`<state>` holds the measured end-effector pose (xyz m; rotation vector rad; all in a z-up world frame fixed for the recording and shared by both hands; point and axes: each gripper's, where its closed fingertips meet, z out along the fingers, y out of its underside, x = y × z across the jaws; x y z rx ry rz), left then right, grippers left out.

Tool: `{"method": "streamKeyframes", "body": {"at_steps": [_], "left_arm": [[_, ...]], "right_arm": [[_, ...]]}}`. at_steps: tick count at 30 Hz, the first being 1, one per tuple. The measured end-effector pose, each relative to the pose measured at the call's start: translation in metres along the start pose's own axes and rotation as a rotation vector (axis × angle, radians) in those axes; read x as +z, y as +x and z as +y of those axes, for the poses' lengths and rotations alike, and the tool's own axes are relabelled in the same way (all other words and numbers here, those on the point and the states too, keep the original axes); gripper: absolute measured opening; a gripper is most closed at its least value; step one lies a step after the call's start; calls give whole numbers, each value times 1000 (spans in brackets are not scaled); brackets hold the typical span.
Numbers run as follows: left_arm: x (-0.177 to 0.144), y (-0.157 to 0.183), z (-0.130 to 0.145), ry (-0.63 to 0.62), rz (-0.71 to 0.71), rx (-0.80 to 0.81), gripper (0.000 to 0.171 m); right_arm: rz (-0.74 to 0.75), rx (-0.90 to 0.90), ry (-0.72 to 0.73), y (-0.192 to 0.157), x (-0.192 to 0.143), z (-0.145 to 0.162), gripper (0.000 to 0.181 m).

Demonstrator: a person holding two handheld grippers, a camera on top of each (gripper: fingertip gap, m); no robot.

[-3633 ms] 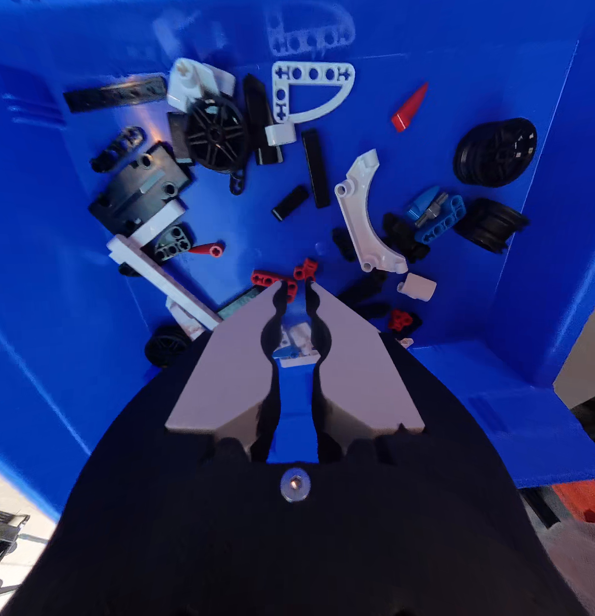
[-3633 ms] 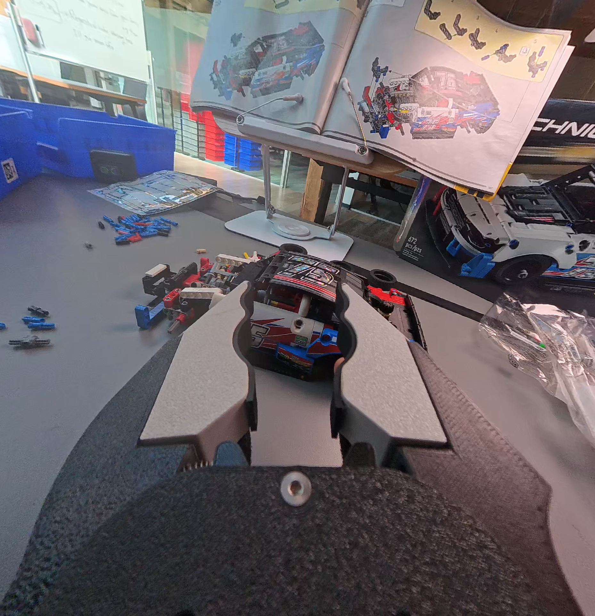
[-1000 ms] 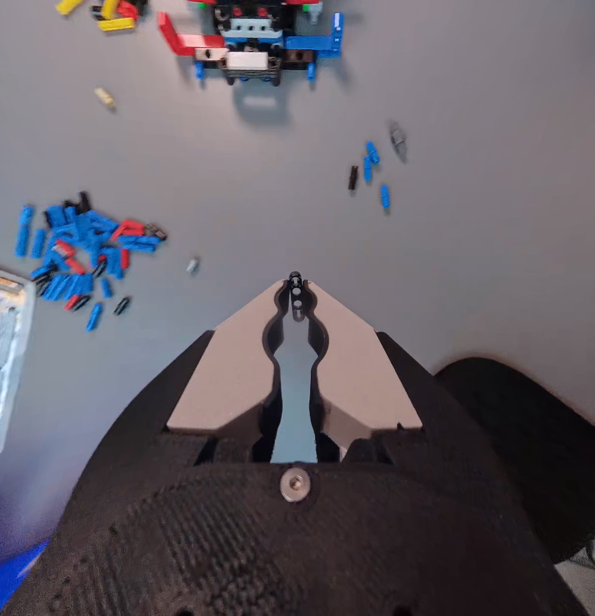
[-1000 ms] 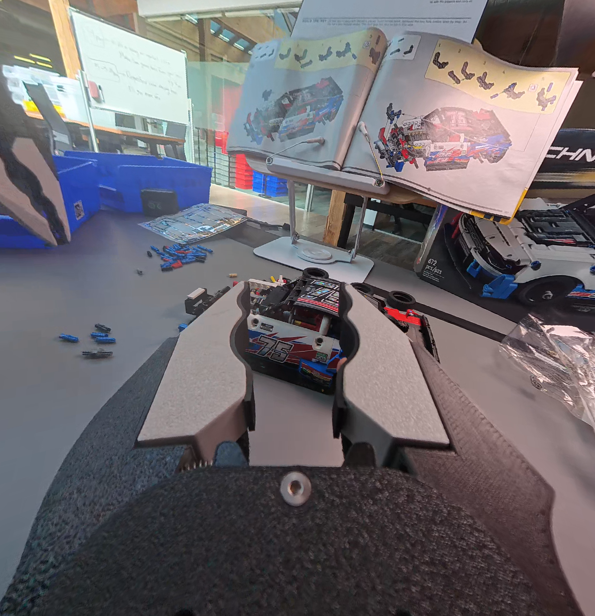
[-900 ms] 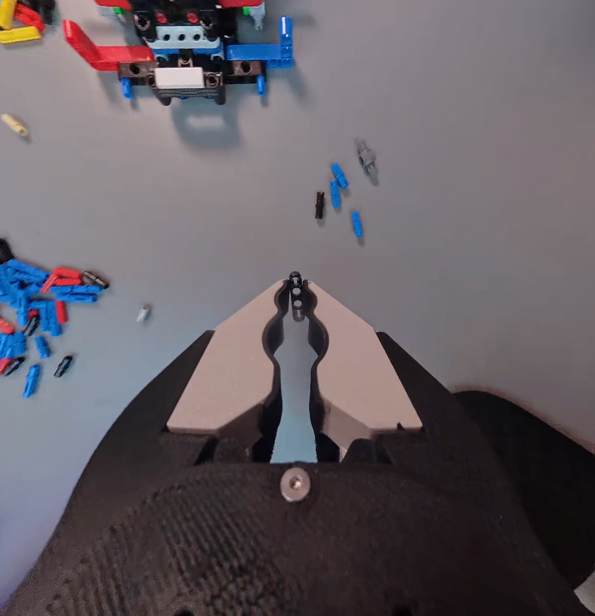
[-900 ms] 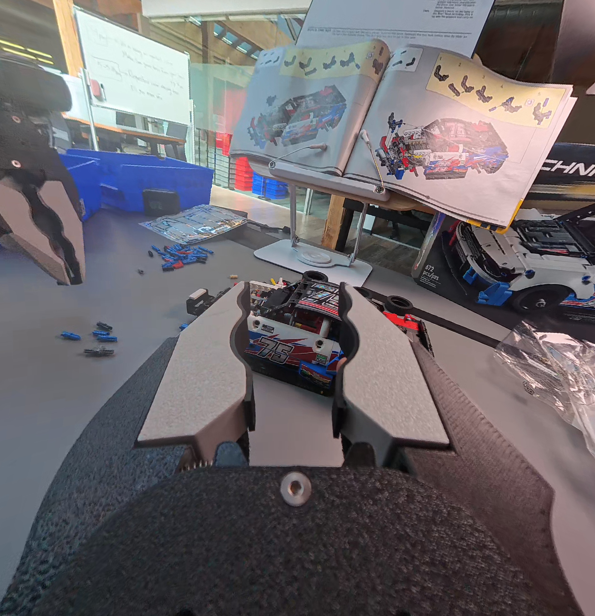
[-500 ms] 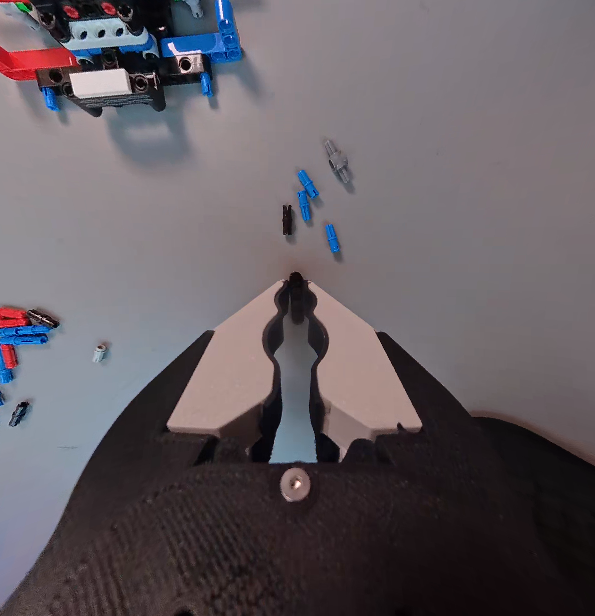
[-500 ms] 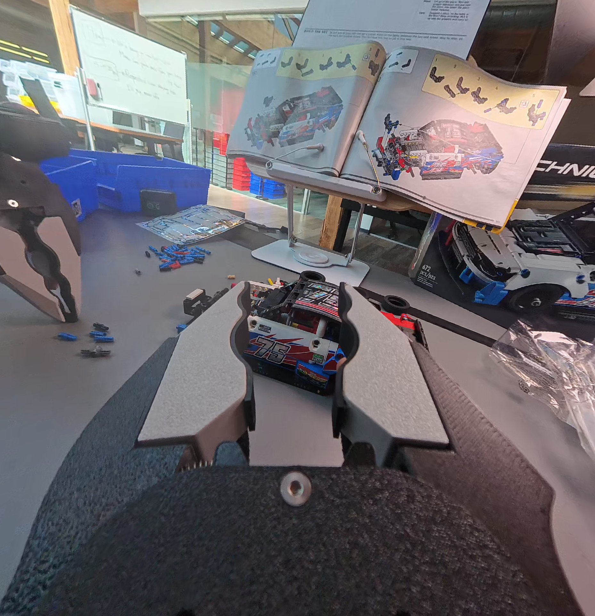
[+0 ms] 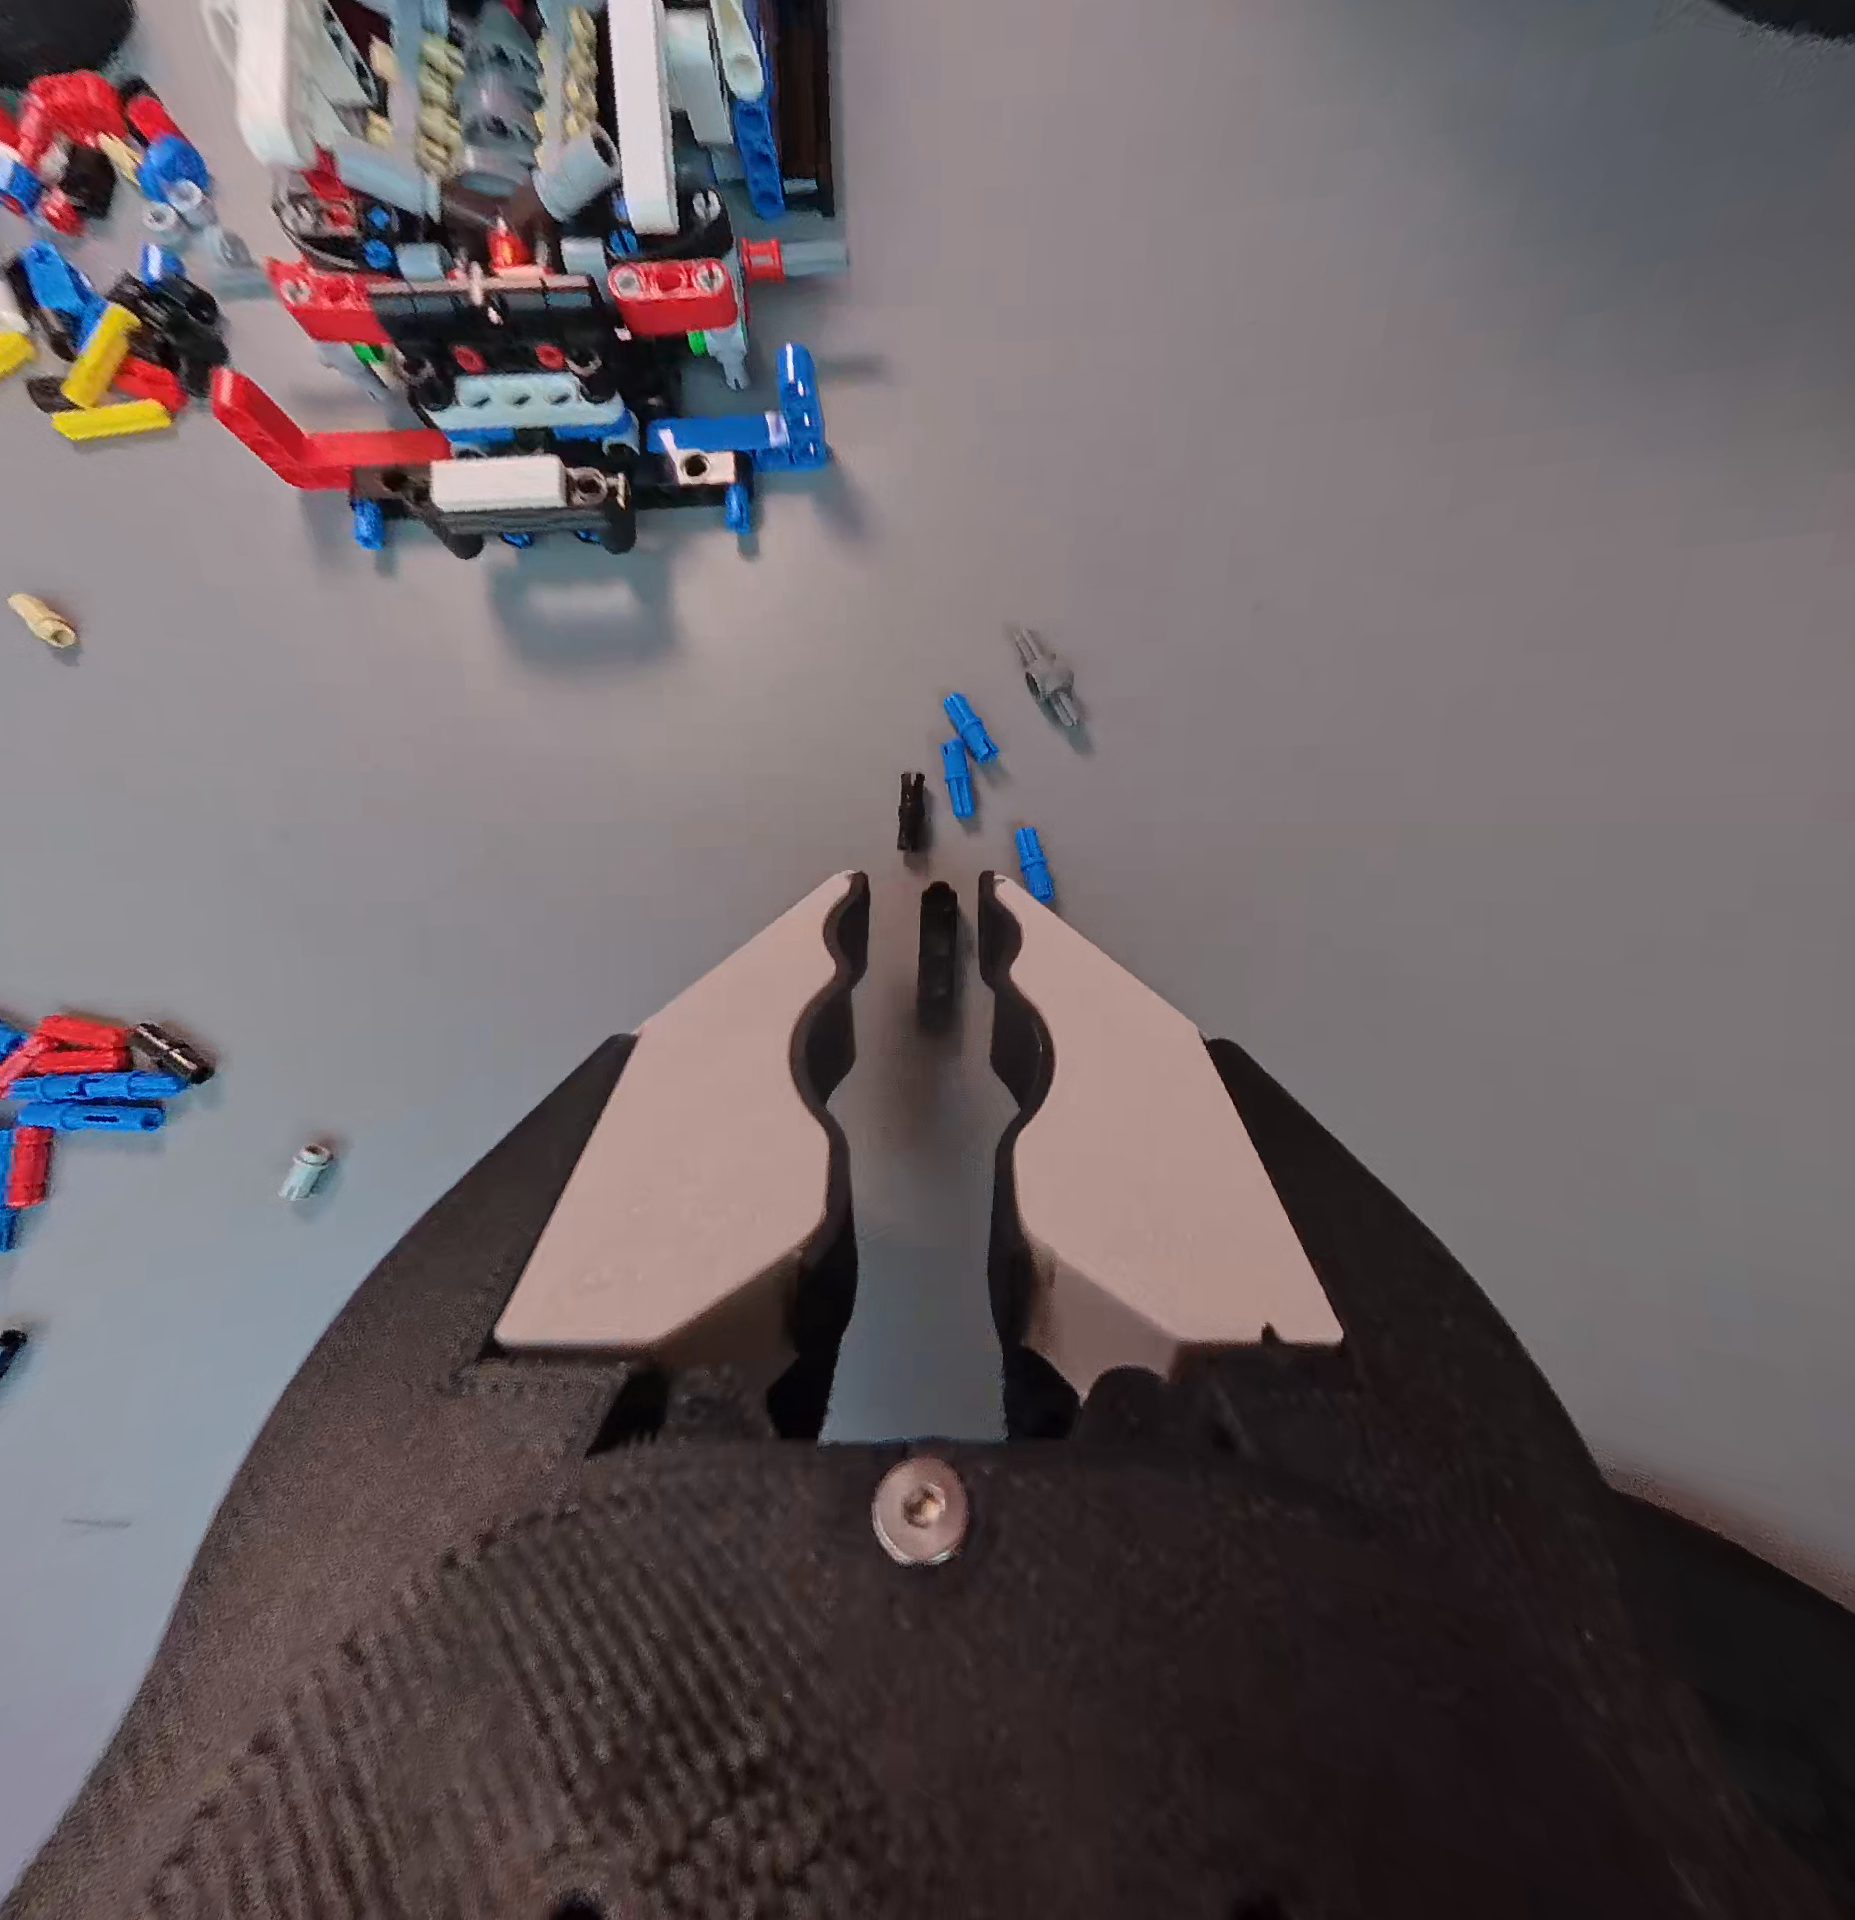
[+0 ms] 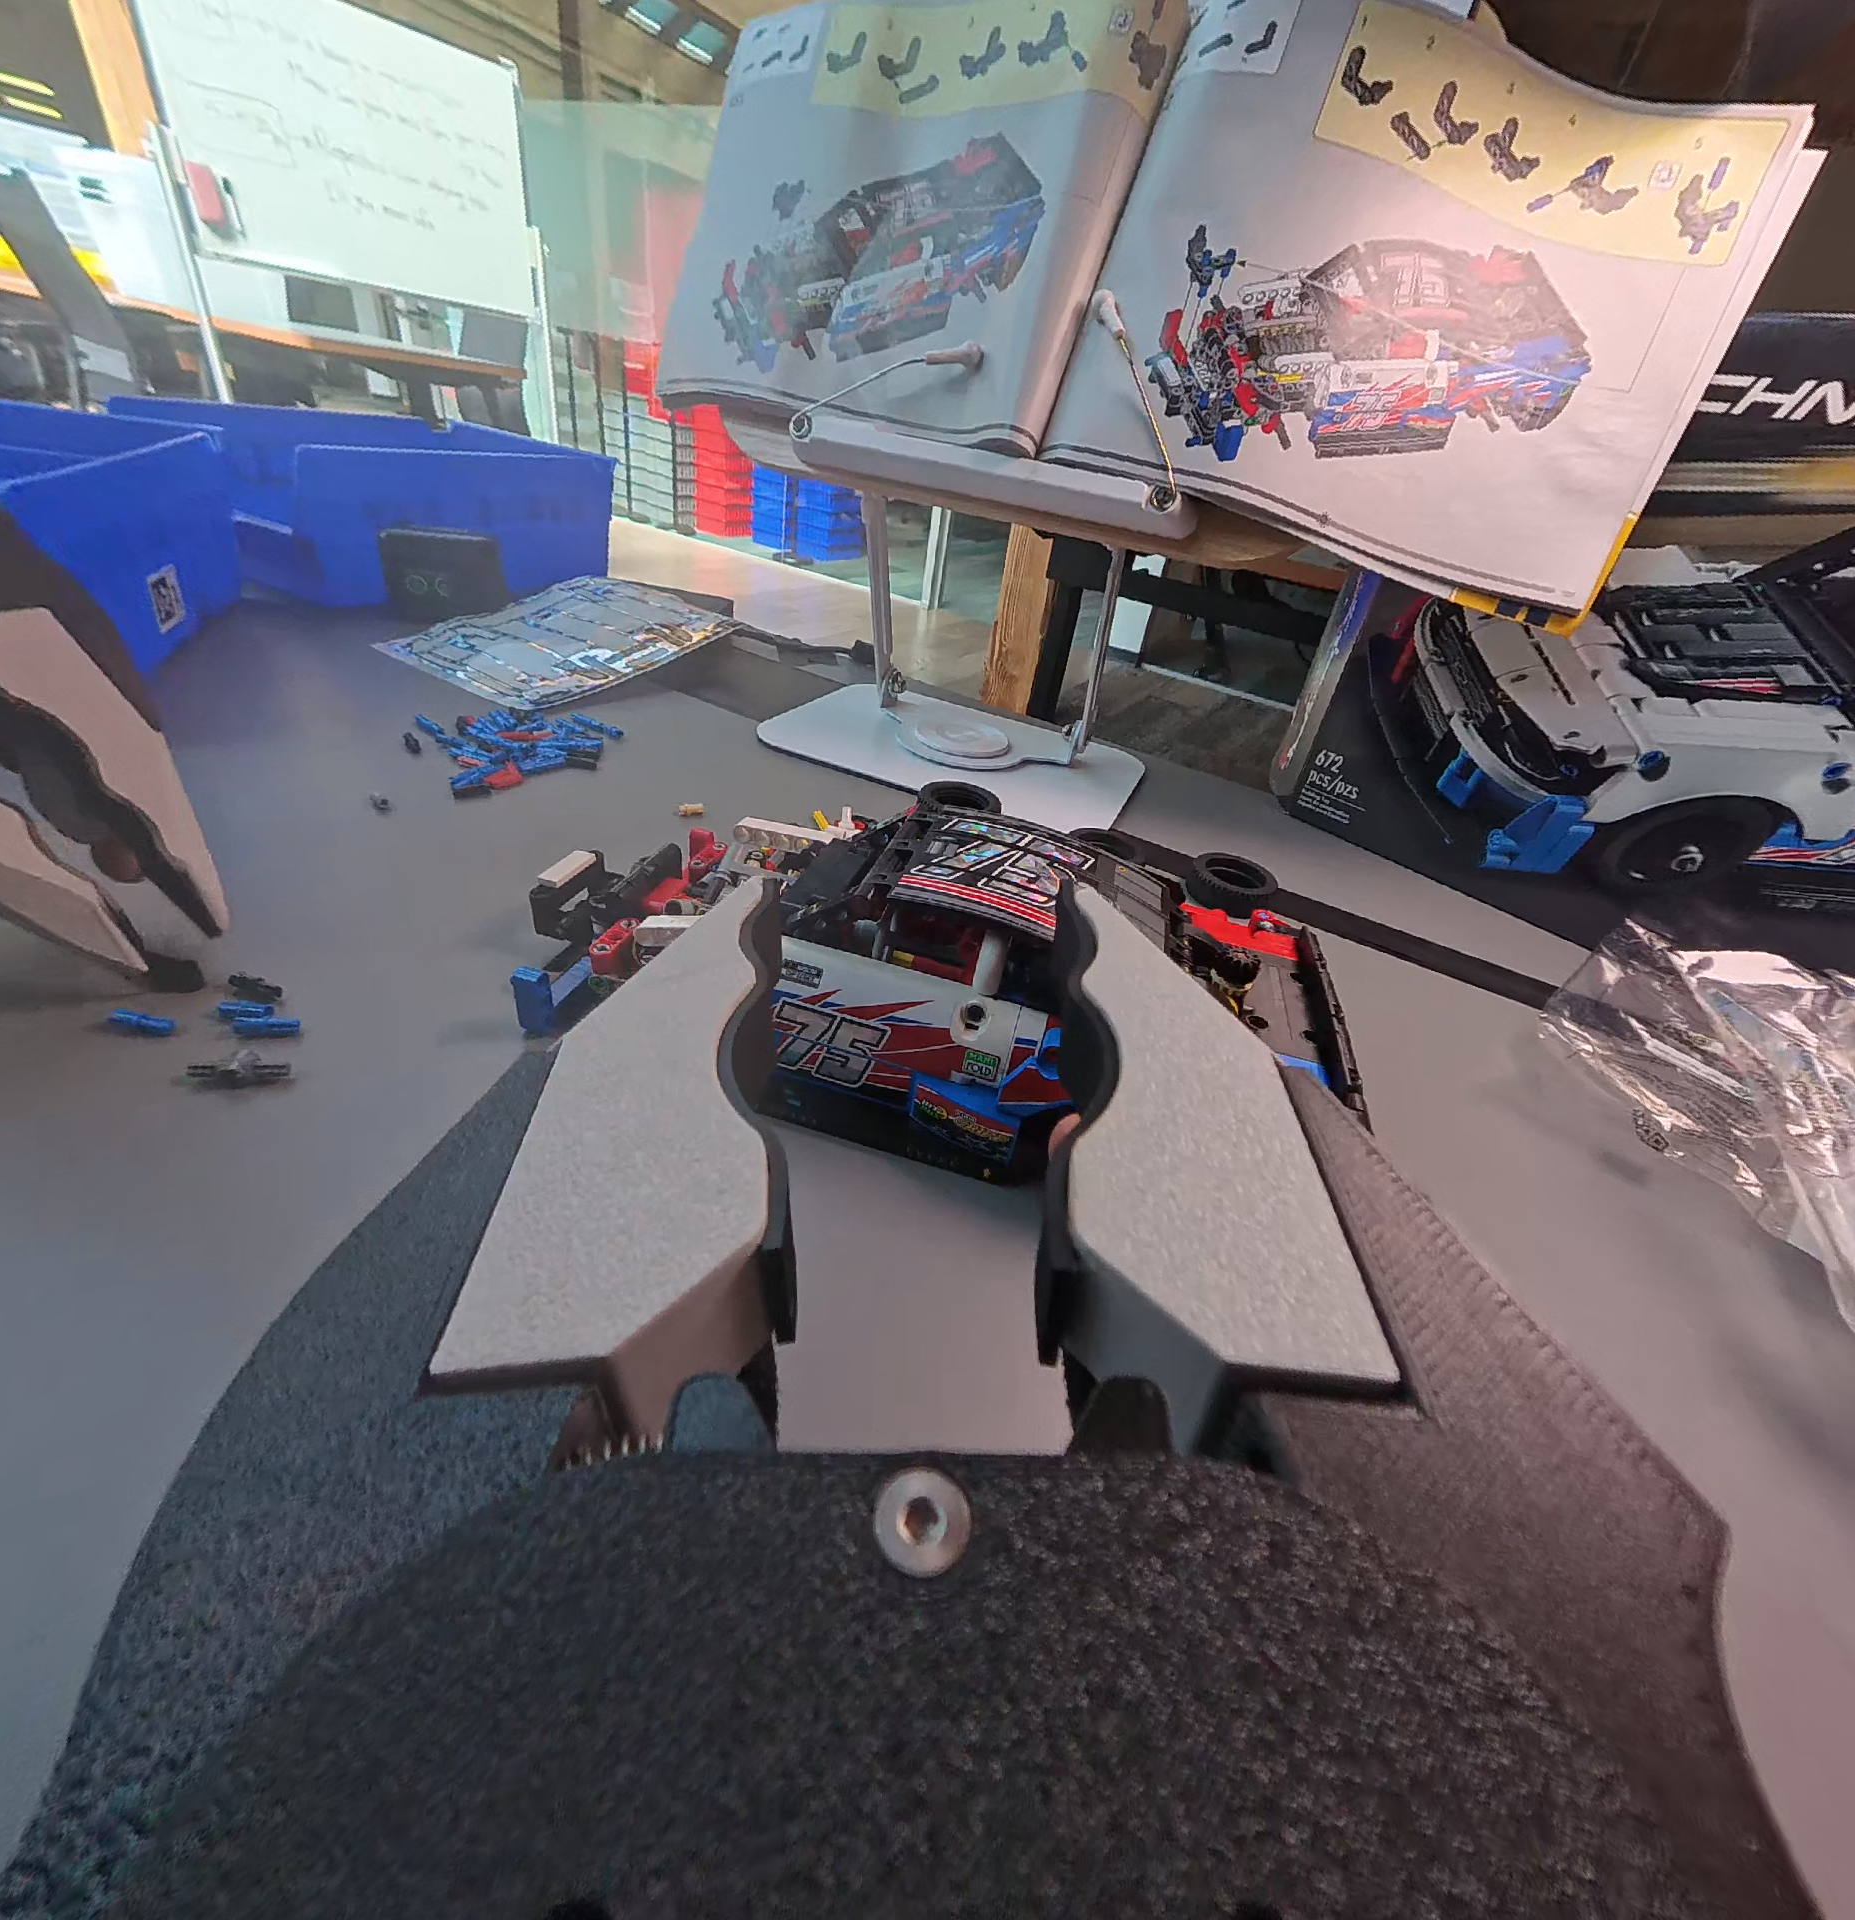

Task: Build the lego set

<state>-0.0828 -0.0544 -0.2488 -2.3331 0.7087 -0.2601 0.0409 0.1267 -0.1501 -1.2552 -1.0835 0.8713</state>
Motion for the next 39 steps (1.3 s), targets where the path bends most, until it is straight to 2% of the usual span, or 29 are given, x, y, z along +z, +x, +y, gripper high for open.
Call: {"method": "streamKeyframes", "body": {"at_steps": [3,5,9,11,12,15,19,21,23,27,29,31,39], "left_arm": [[-20,-7,-20,133,-33,-18,28],[-47,-19,-31,204,-84,-27,28],[-139,-74,-21,204,-311,-52,26],[-191,-106,2,143,-450,-77,22],[-212,-119,22,76,-494,-92,20],[-244,-137,109,-229,-467,-184,21],[-243,-118,208,-539,-274,-265,22],[-238,-110,236,-637,-216,-256,26],[-229,-104,249,-689,-174,-228,28],[-215,-99,260,-755,-133,-160,24],[-212,-106,261,-761,-159,-130,10],[-211,-121,257,-723,-215,-128,0],[-231,-175,248,-602,-403,-186,0]], "right_arm": [[5,3,-10,0,1,3,50],[4,4,-15,0,2,4,50],[-6,6,-11,-2,1,3,50],[-12,10,-7,-3,1,2,50],[-16,14,-6,-3,1,2,50],[-25,18,-5,-5,2,1,50],[-29,14,-17,-6,3,4,50],[-26,14,-23,-6,3,6,50],[-21,13,-31,-5,4,8,50],[-9,5,-47,-4,5,11,50],[-4,2,-52,-3,5,12,50],[-1,2,-57,-3,6,13,50],[7,0,-72,-1,7,17,49]]}}
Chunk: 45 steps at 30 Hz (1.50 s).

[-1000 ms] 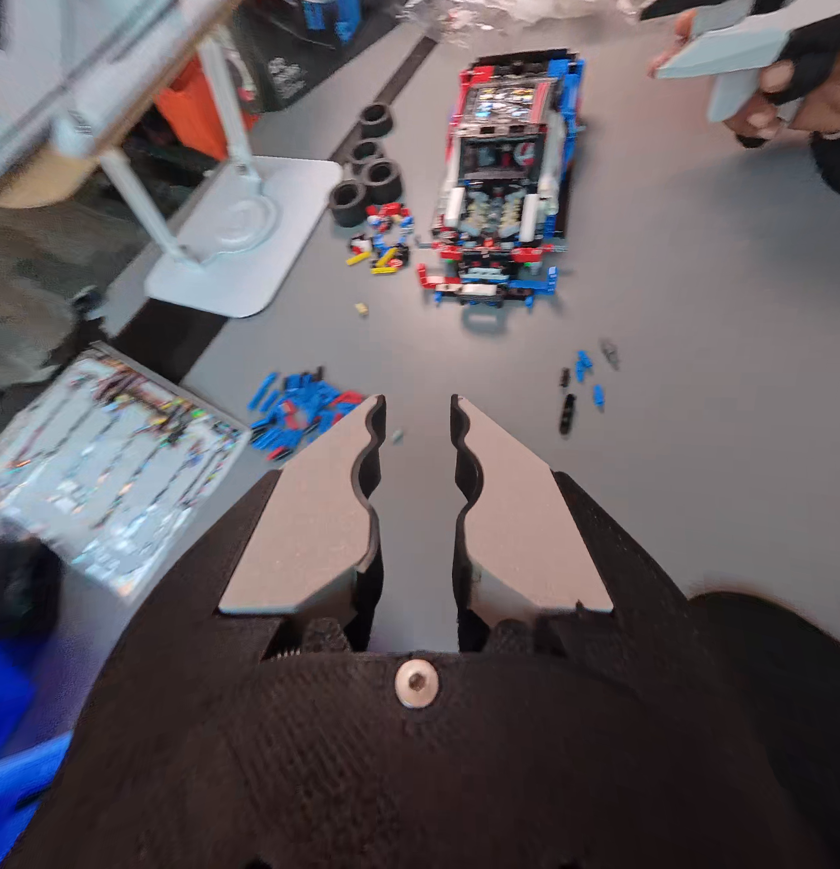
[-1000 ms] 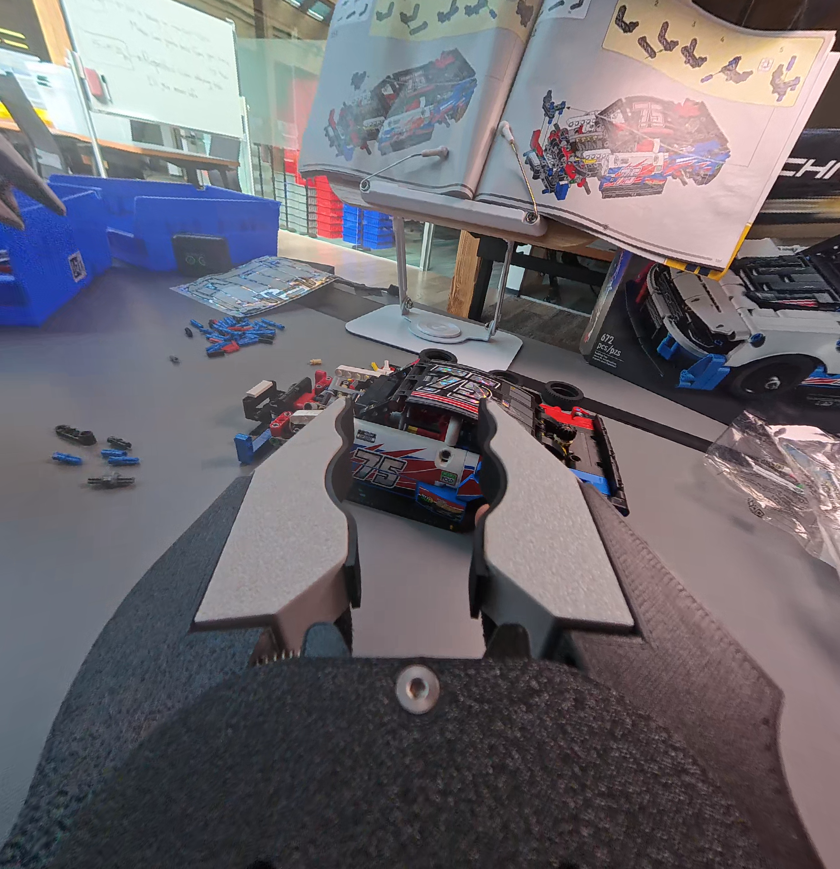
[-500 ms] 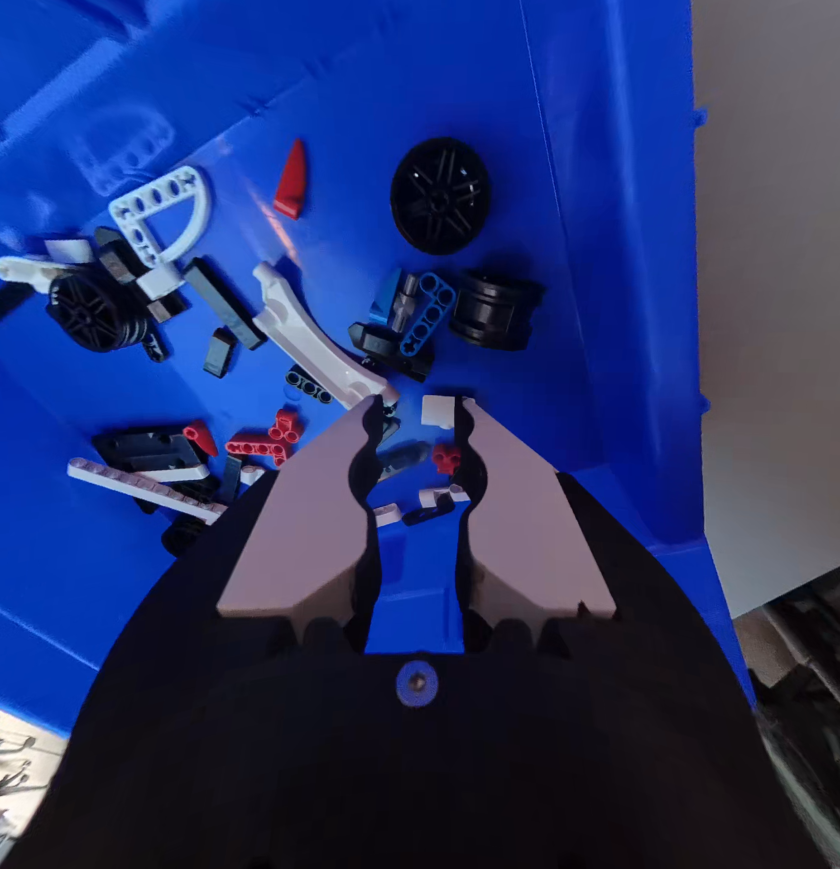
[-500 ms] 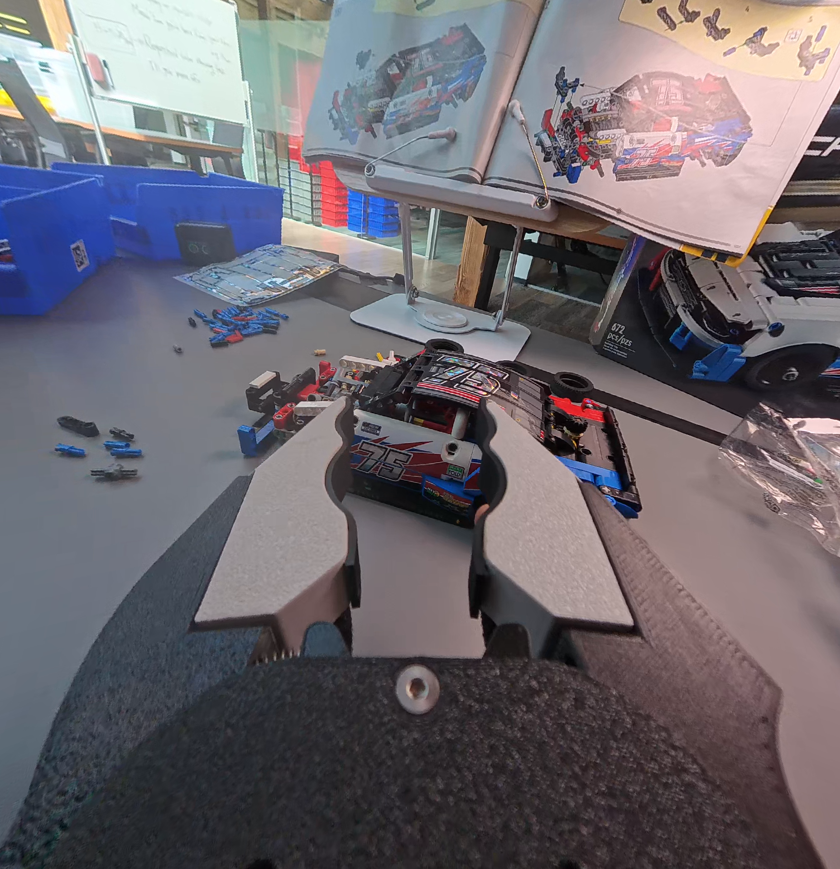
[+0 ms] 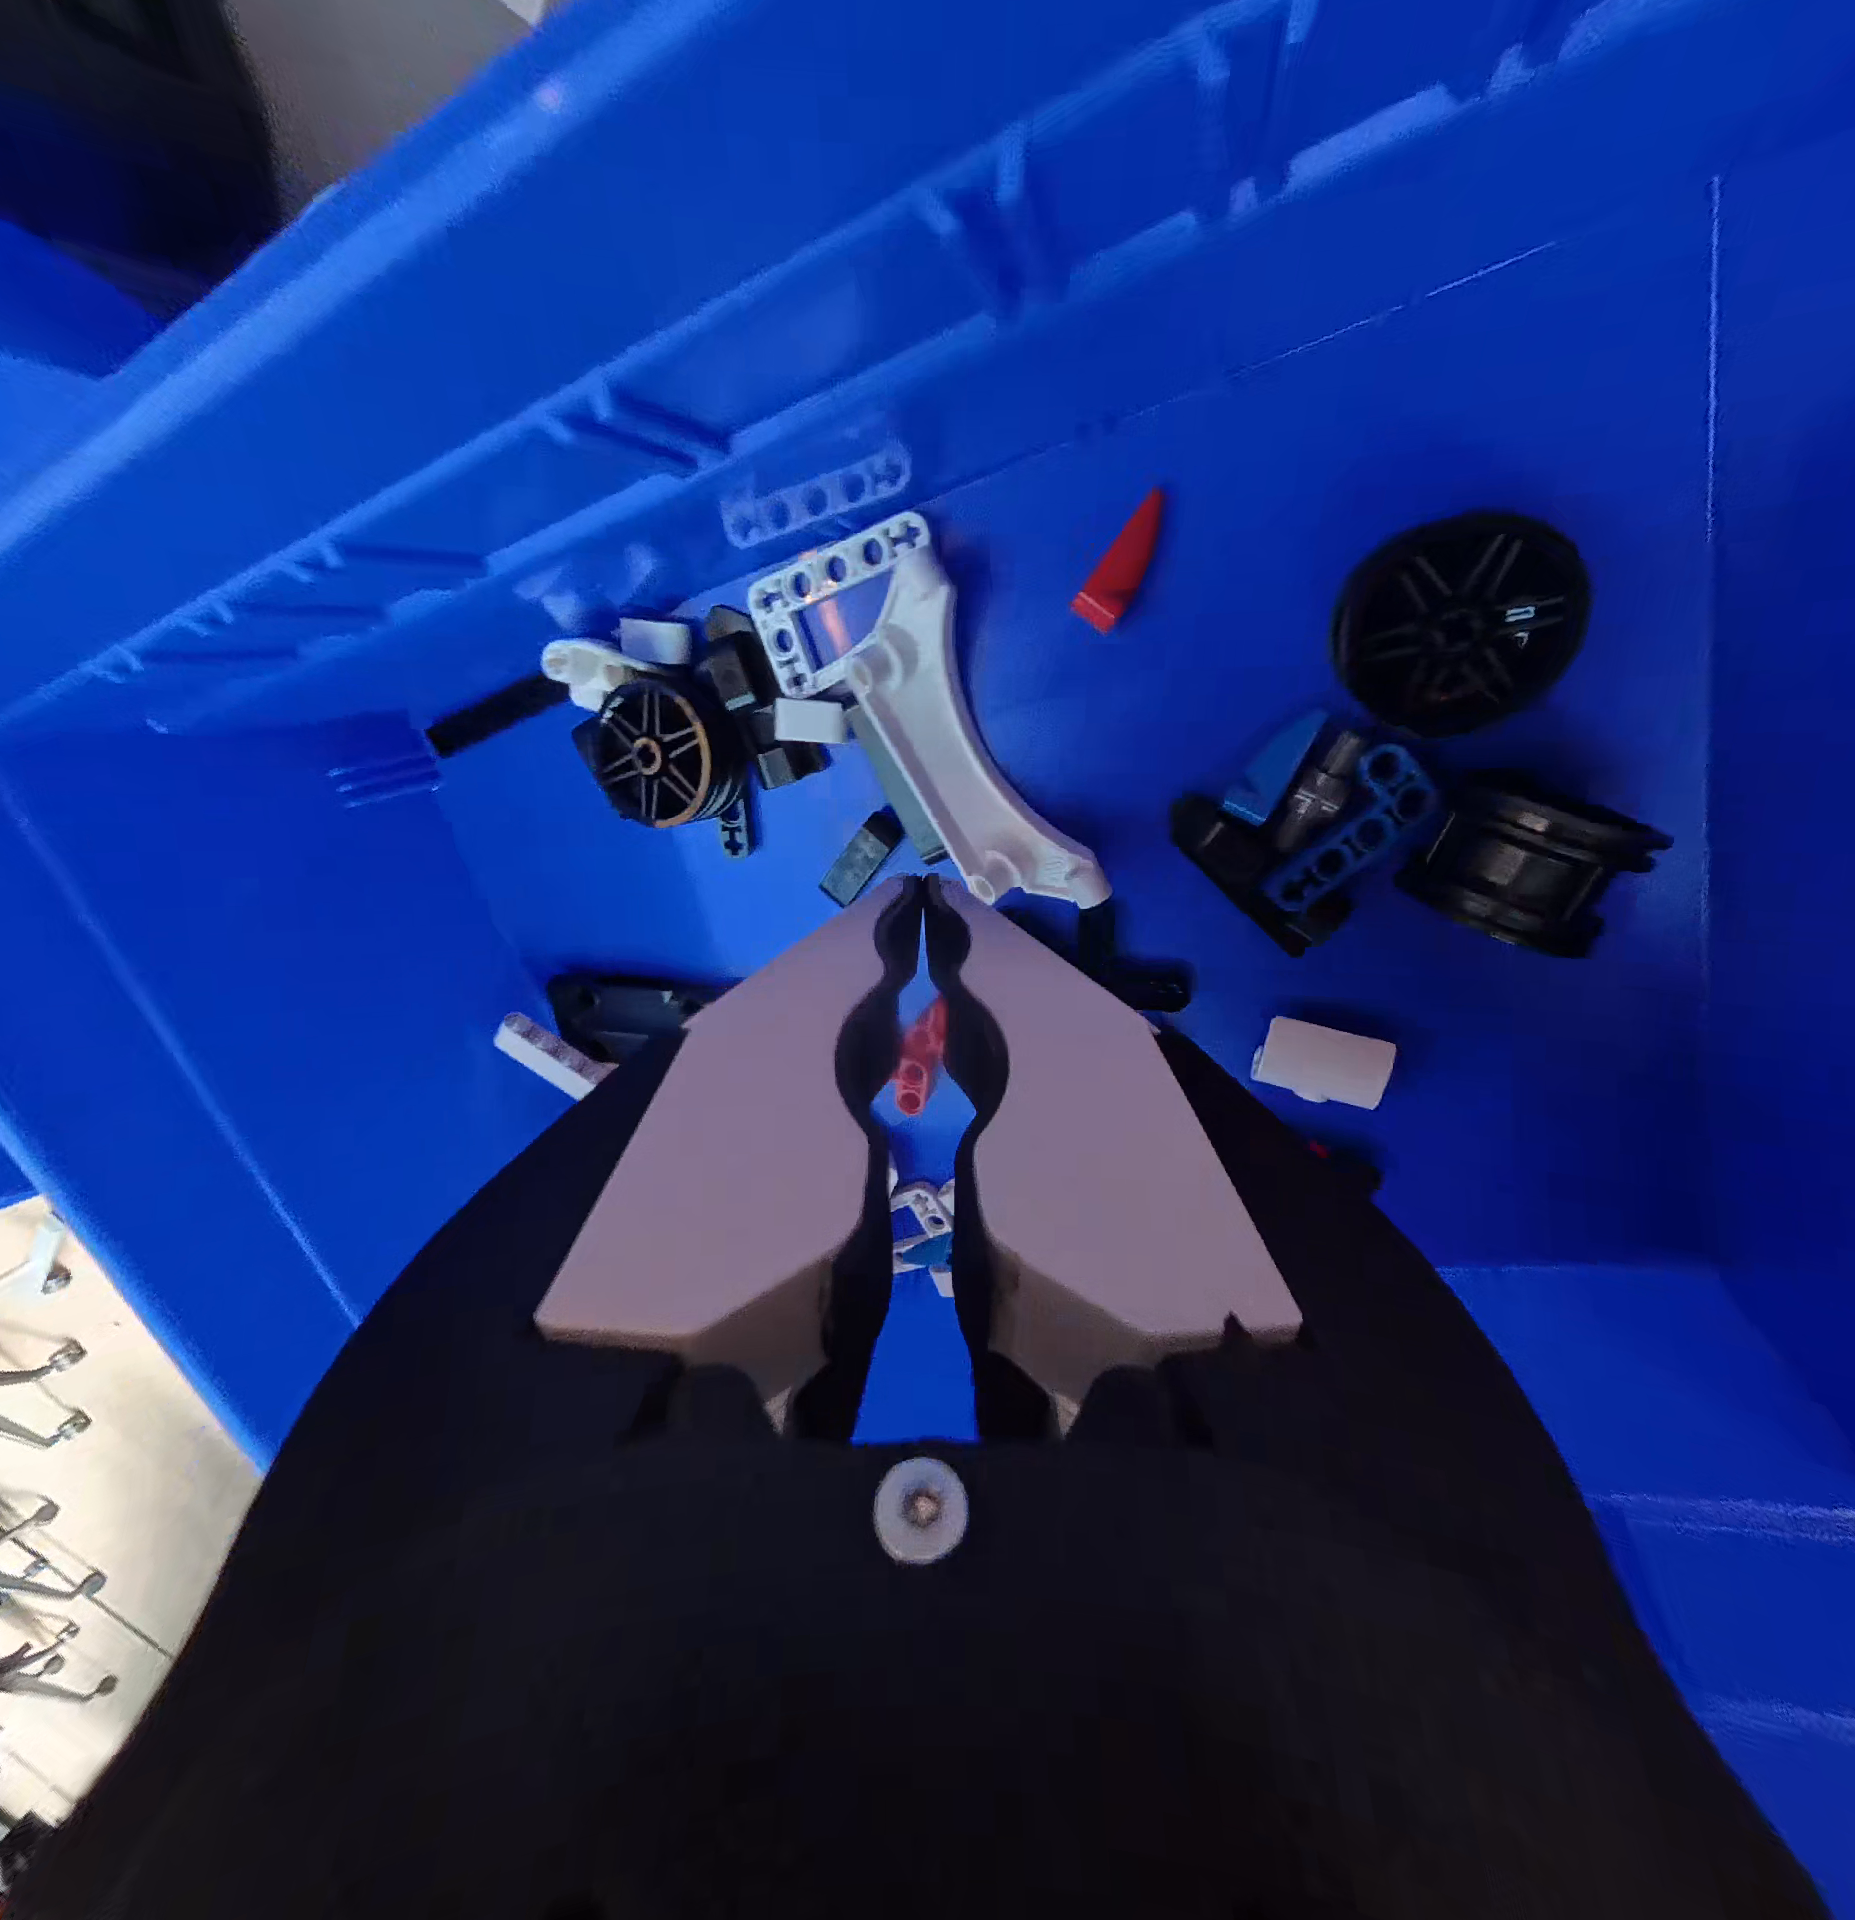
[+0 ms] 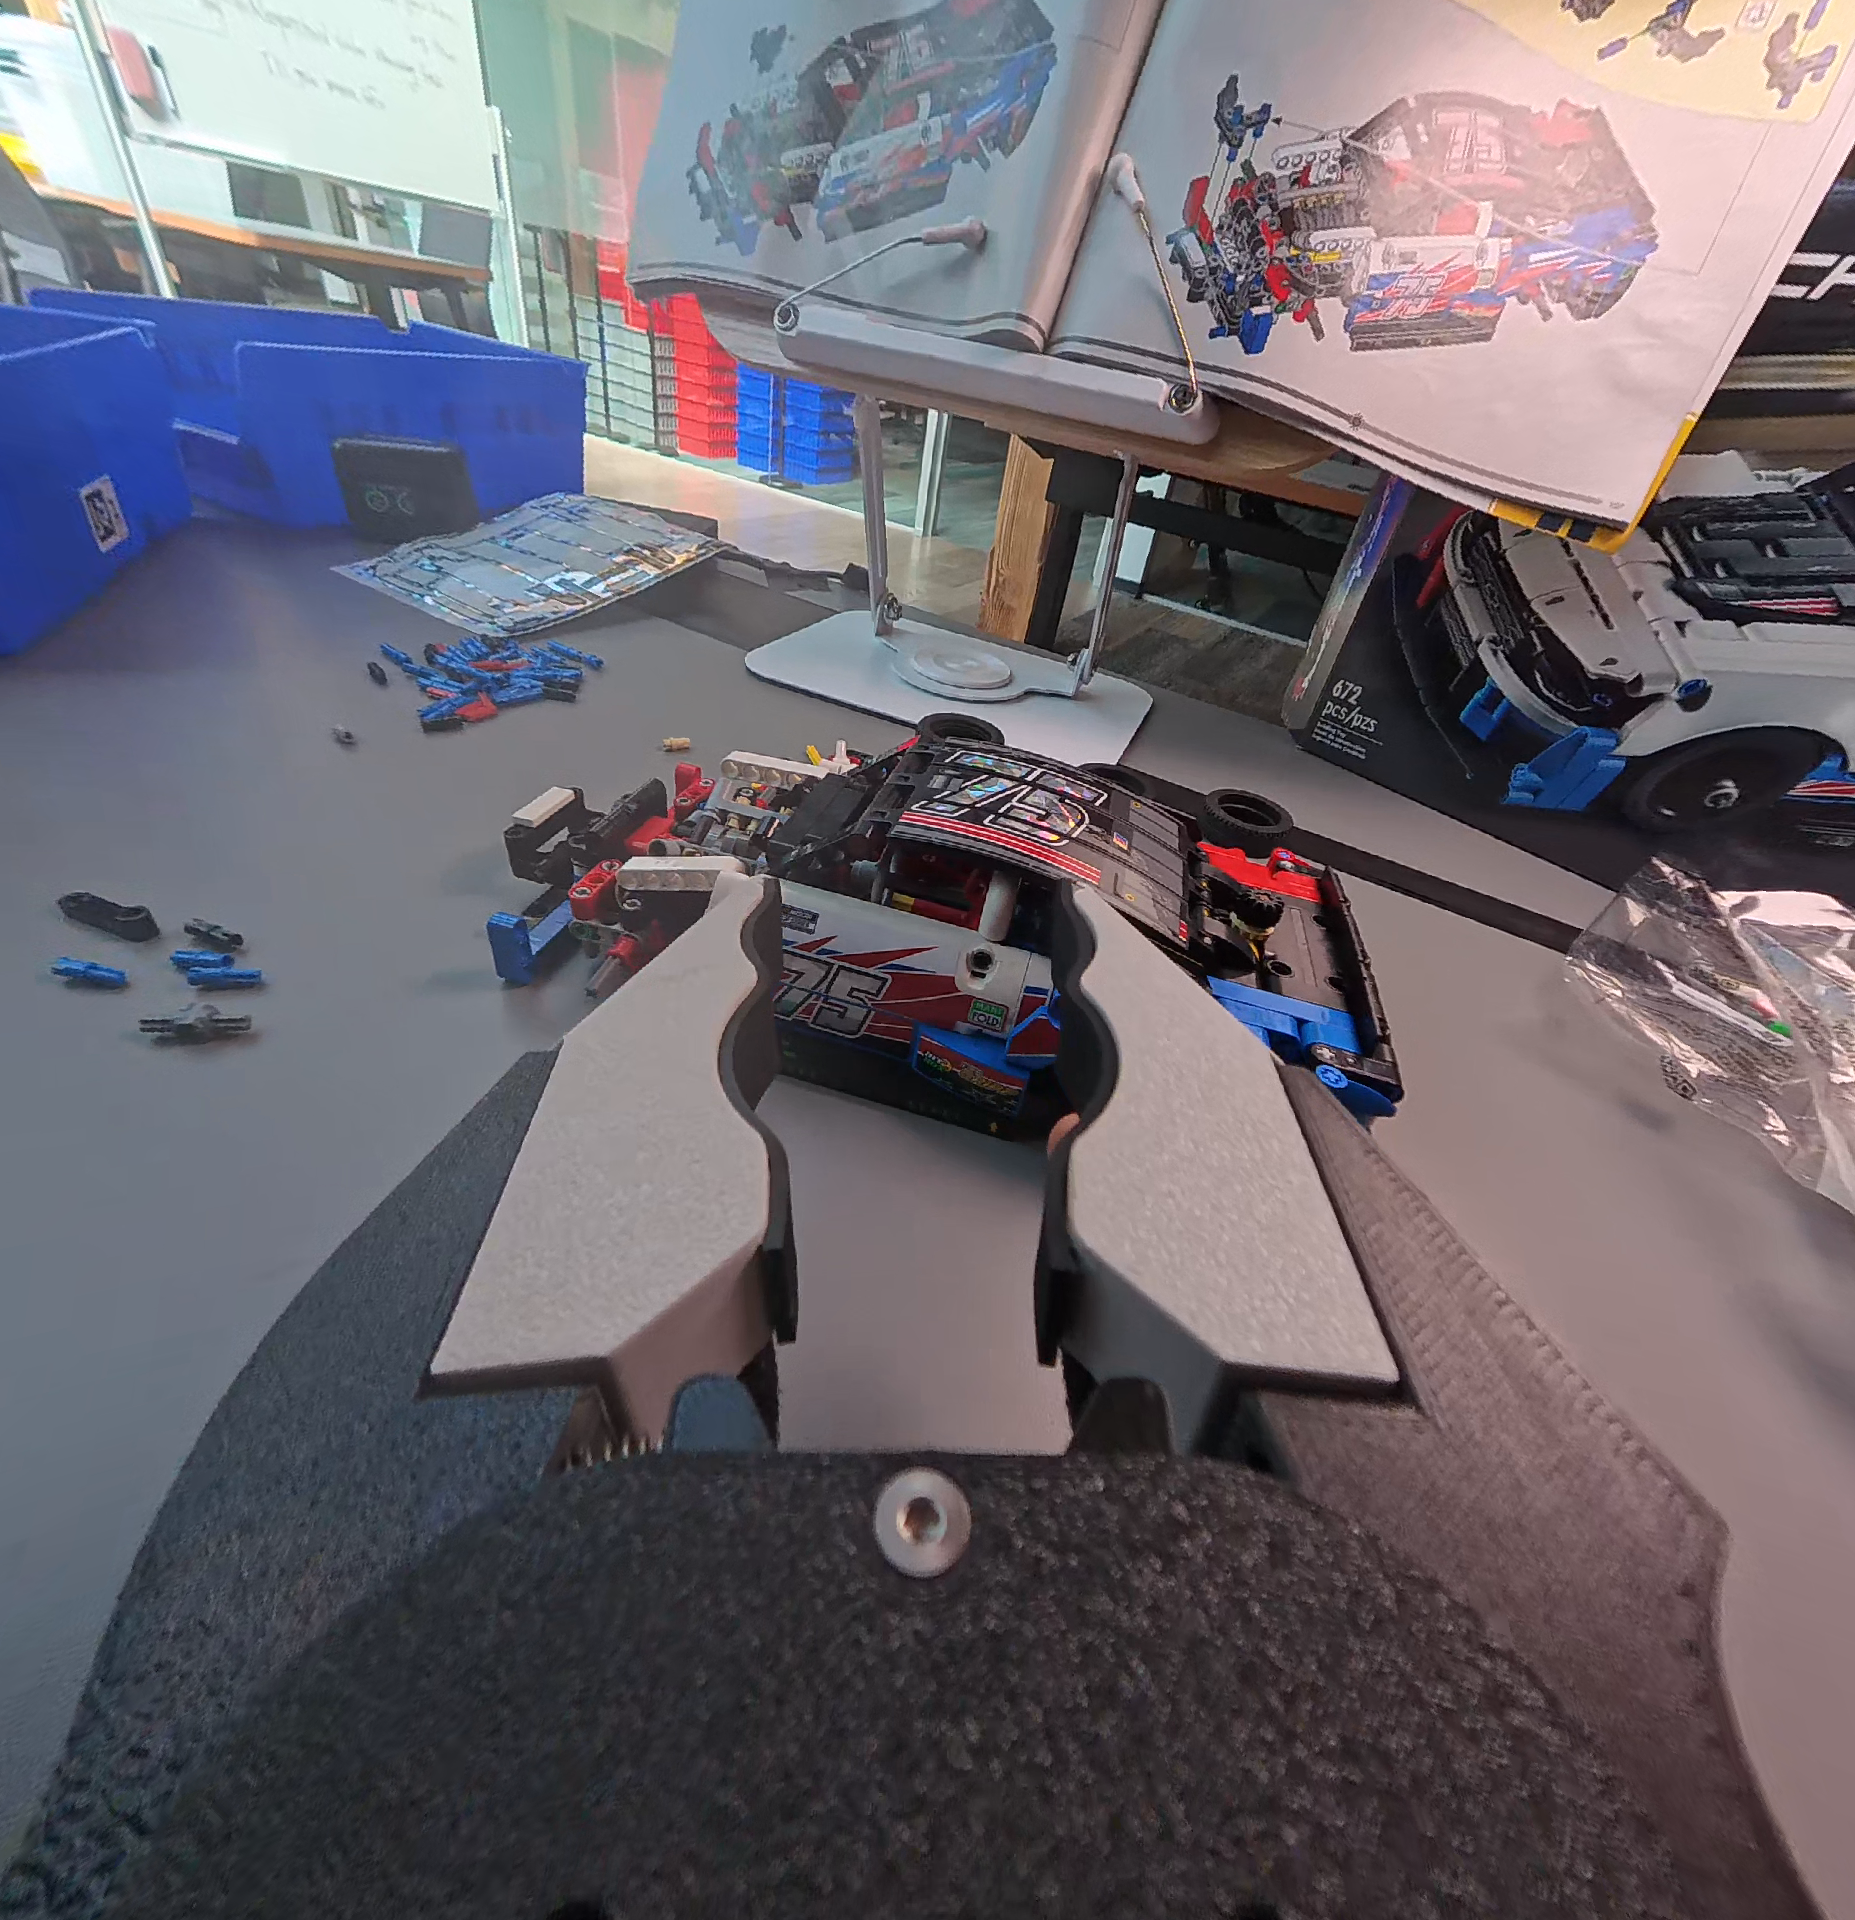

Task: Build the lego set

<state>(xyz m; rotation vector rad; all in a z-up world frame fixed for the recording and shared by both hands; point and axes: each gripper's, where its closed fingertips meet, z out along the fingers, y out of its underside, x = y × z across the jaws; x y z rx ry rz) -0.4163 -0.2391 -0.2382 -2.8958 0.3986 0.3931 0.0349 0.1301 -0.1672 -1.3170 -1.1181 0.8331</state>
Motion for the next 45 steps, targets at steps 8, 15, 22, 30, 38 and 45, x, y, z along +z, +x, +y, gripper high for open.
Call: {"method": "streamKeyframes", "body": {"at_steps": [8,15,22,30,38,45], "left_arm": [[-5,38,19,-23,256,-40,12],[1,46,33,-102,261,-31,25],[6,45,33,-128,256,-35,30],[6,47,31,-138,282,-56,24],[6,47,28,-202,254,-74,22],[-73,58,-42,70,80,-12,22]], "right_arm": [[-5,5,-2,0,1,1,49],[-9,10,-2,0,1,1,50],[-9,9,-2,0,1,1,50],[-14,9,1,0,0,0,49],[-30,0,23,-4,-4,-6,49],[-62,0,97,-11,-14,-27,49]]}}
